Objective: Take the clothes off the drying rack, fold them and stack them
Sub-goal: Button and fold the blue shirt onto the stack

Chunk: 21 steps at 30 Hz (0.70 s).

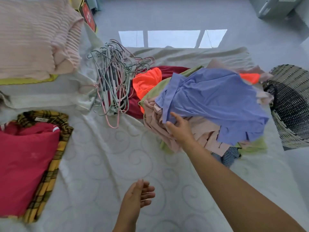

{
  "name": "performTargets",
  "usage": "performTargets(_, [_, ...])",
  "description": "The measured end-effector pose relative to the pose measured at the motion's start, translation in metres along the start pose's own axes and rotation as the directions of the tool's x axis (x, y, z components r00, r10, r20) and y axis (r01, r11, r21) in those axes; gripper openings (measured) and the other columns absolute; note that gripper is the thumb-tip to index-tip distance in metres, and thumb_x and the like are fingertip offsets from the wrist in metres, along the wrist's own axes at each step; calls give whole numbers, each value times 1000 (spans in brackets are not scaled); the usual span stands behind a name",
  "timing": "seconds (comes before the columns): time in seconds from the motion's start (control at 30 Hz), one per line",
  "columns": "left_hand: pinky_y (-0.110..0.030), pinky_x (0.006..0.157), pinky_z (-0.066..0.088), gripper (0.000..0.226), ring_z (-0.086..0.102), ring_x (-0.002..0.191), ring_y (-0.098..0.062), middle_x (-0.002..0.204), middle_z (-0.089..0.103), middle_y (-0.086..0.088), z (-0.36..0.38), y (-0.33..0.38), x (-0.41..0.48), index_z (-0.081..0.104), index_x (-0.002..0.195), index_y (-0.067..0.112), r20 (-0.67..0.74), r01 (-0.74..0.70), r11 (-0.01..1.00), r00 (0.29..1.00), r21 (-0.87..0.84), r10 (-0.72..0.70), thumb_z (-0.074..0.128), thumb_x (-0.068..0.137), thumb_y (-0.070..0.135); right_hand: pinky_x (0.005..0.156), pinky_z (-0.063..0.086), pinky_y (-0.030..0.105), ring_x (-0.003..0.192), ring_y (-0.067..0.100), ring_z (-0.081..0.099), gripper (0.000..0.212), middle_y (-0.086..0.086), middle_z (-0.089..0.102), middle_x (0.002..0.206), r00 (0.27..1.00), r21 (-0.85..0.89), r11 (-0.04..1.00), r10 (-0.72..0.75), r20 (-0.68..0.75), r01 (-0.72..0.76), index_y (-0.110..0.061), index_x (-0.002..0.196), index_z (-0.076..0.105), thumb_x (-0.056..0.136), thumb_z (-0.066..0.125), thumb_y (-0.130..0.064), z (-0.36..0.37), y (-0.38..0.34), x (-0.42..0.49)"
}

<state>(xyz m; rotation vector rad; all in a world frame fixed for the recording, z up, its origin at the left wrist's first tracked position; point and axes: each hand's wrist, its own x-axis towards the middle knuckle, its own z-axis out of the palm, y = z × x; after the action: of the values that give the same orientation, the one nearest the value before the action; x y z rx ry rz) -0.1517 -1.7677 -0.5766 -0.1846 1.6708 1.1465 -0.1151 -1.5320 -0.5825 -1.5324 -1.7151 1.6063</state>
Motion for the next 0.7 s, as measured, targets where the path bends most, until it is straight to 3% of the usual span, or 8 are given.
performTargets(0.07, [-22,47,49,34,66,58,-18,69,70,-9,-5,6,-3,59,87,5,-11,-1,1000,1000,-14,1,38,98,30,83,48,37,100,26,58,30,17,59,116,999,-128,992,8,36,-4,-6,112,62,84,60,-17,8,-3,4])
performTargets(0.17, [-30,62,50,38,66,70,-24,78,70,-14,-16,18,-6,59,91,2,-22,-11,997,1000,-77,9,38,97,33,67,45,17,78,14,55,24,13,63,98,989,24,1000,-19,147,16,10,106,61,89,56,-7,13,-21,-7])
performTargets(0.23, [-33,68,50,41,65,76,-26,85,69,-17,-23,30,-4,58,93,1,-40,1,990,999,-142,-7,38,97,36,77,45,19,89,12,55,27,6,62,103,953,143,990,-31,303,-13,2,115,60,92,55,-10,15,-34,-37])
performTargets(0.3, [-37,72,50,49,65,87,-29,100,67,-21,-30,45,4,58,98,3,-9,37,974,999,-225,-40,34,96,45,82,47,23,90,9,60,21,-4,67,100,872,218,973,-38,488,-79,-12,112,62,93,53,-13,17,-36,-82])
performTargets(0.43, [-43,84,54,70,59,111,-35,119,62,-20,-39,89,15,55,118,6,233,131,940,971,-315,-57,39,81,63,78,51,20,83,4,66,20,-9,70,88,736,211,945,44,675,-249,-17,104,63,93,51,-8,27,-22,-159])
performTargets(0.57, [-26,66,53,19,63,75,-19,80,71,-6,-39,112,9,66,93,5,237,-16,993,971,-119,44,55,89,20,74,52,21,77,7,64,19,-8,69,84,779,107,969,109,618,-221,-20,95,65,94,51,-8,28,-9,-182])
performTargets(0.63, [-24,62,47,14,57,69,-16,76,67,-6,-37,108,1,66,92,4,276,-12,1000,961,-20,17,53,91,10,71,50,22,73,8,61,18,-9,67,77,826,102,981,83,558,-167,-20,87,66,92,54,-7,23,-11,-184])
performTargets(0.7, [-22,59,48,18,55,70,-16,78,62,-8,-30,97,-10,62,96,2,289,52,998,955,39,-61,51,93,16,69,43,22,71,8,53,17,-8,61,72,842,28,999,22,539,-45,-22,80,66,90,58,-11,17,-16,-188])
